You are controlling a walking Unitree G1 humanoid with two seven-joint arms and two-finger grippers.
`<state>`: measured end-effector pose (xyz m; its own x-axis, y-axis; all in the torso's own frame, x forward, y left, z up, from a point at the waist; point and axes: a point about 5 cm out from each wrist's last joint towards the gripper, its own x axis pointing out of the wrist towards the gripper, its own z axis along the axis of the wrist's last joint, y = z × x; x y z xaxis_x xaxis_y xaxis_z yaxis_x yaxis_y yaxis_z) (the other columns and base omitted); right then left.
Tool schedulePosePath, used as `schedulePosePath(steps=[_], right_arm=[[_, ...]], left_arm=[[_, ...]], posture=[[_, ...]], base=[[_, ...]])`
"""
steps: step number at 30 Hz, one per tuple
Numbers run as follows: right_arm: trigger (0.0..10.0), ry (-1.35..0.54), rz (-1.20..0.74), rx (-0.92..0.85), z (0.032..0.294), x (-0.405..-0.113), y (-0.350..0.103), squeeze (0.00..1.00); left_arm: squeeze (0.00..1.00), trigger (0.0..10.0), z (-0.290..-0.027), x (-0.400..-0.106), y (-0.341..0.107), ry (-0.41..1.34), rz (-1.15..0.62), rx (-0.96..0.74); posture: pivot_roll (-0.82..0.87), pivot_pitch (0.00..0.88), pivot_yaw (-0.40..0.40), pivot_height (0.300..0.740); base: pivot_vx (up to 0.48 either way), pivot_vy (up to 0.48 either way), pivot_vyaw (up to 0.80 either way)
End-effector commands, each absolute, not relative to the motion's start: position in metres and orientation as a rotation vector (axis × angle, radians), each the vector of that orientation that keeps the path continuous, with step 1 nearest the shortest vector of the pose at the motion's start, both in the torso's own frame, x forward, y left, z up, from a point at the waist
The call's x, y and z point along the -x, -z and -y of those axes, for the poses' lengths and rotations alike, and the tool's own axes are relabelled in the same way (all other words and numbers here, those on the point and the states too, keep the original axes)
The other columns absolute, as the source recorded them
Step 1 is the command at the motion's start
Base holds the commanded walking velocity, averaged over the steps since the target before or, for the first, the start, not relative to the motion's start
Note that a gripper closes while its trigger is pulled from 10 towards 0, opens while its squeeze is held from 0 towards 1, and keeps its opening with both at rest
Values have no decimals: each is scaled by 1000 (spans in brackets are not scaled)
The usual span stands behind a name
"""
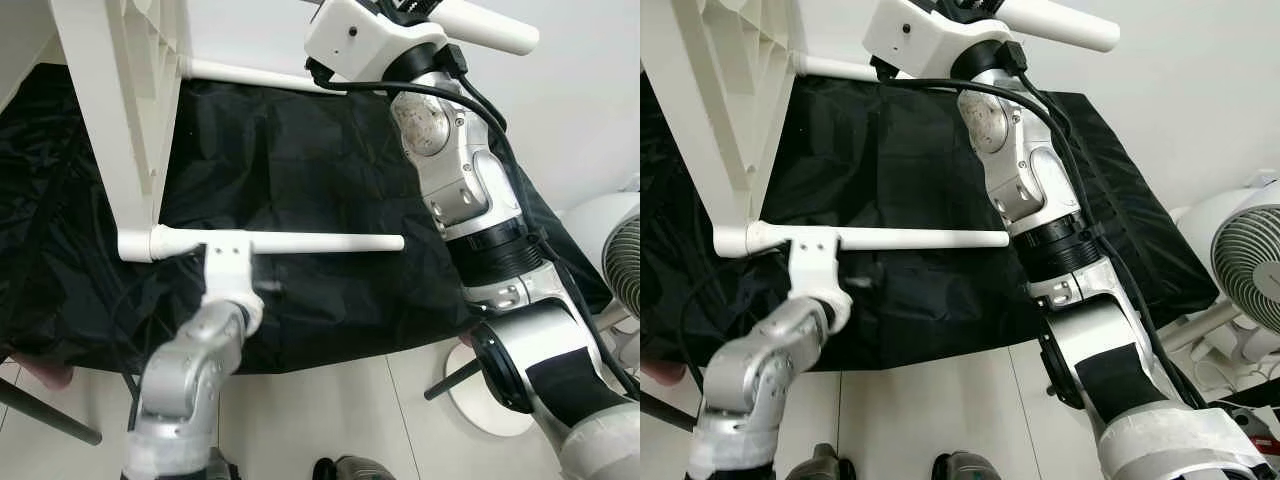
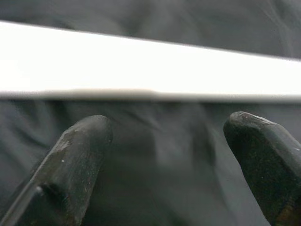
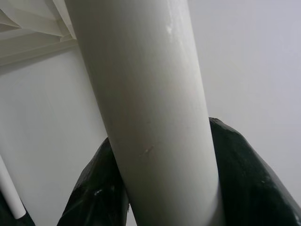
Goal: Building children table
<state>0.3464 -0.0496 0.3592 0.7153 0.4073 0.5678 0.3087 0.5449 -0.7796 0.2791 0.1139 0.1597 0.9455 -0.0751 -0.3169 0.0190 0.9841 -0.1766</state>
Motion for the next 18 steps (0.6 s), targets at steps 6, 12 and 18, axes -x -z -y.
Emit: schedulePosePath(steps=[6, 12, 18], right_arm=[[0, -69, 740, 841, 62, -349, -357, 0], [0, -68, 737, 838, 62, -347, -357, 0], [0, -72, 743, 829, 60, -343, -357, 0]], left_arm=[[0, 10000, -107, -290, -160, -15, -351, 330], [0, 10000, -110, -294, -155, -51, -399, 386], [0, 10000, -120, -296, -151, -152, -423, 477]], posture=[[-56, 92, -70, 740], [-62, 91, -65, 740], [-58, 93, -67, 740]], base=[[0, 0, 0], [0, 0, 0], [0, 0, 0]])
